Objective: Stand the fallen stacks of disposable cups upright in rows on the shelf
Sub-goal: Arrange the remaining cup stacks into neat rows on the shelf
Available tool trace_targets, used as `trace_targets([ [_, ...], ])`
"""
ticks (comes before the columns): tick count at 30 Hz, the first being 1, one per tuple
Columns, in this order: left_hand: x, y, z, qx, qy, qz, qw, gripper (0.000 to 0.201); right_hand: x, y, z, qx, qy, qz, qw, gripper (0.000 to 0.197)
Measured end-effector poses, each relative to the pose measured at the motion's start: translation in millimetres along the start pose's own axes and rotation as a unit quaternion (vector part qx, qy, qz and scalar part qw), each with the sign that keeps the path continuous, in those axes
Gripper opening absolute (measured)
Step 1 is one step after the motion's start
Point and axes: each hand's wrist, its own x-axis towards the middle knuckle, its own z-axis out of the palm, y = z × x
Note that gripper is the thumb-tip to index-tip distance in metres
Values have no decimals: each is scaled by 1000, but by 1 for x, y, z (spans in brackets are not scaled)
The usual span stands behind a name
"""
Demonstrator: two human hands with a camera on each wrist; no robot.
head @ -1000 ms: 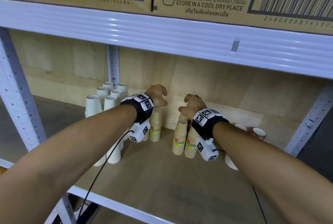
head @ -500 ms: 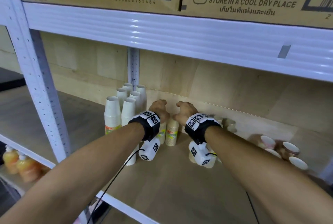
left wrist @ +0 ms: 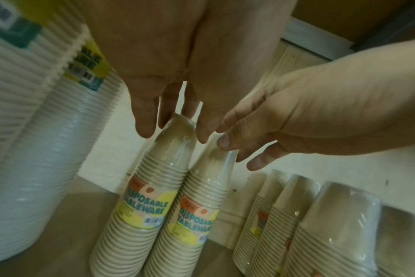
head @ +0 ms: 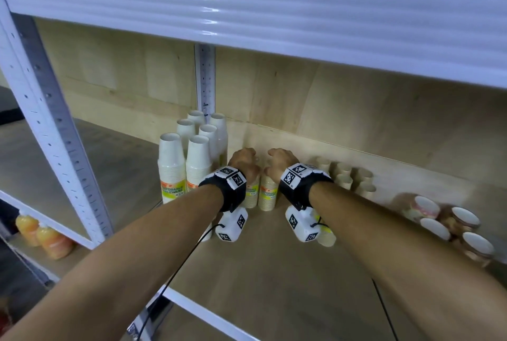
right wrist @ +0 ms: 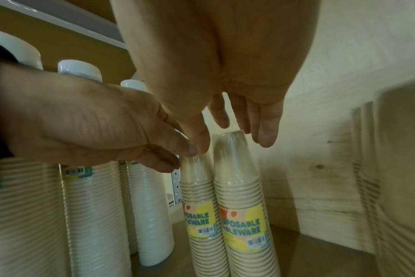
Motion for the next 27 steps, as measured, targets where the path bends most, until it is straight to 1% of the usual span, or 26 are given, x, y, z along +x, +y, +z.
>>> trace_targets([
  [1, 0, -1, 0, 4, 3, 6, 1000, 7, 0, -1, 2, -1, -3, 3, 1000, 38],
  [3, -2, -2, 1, 7, 8, 14, 1000, 20, 2, 0, 6, -2, -6, 11, 1000, 28],
  [5, -4, -4, 1, 2, 14, 18, 1000, 31, 5, 3, 10, 6, -2, 16, 1000, 31],
  [6, -5, -5, 1, -4, 12, 19, 1000, 32, 4, 3, 10, 8, -3, 17, 1000, 32],
  [9, -8, -5, 1, -25, 7, 13, 1000, 31, -2, 2, 8, 9, -2, 16, 1000, 20],
  [12, -14, -2, 0, -29, 7, 8, 1000, 32, -11, 3, 6, 20, 11, 9, 1000, 15],
  [16, -21, 1, -5, -5, -10, 14, 1000, 48, -25, 4, 1, 19, 18, 7, 1000, 18],
  [18, -26, 3, -8, 11, -15, 21, 1000, 46, -34, 3, -4, 16, 8, 9, 1000, 21],
  [22, -40, 11, -16, 40, -39, 47, 997, 36, -56, 2, -17, 5, -23, 19, 1000, 35],
  [27, -56, 25, -23, 64, -80, 78, 992, 43, -89, 3, -40, -15, -32, 29, 999, 44],
])
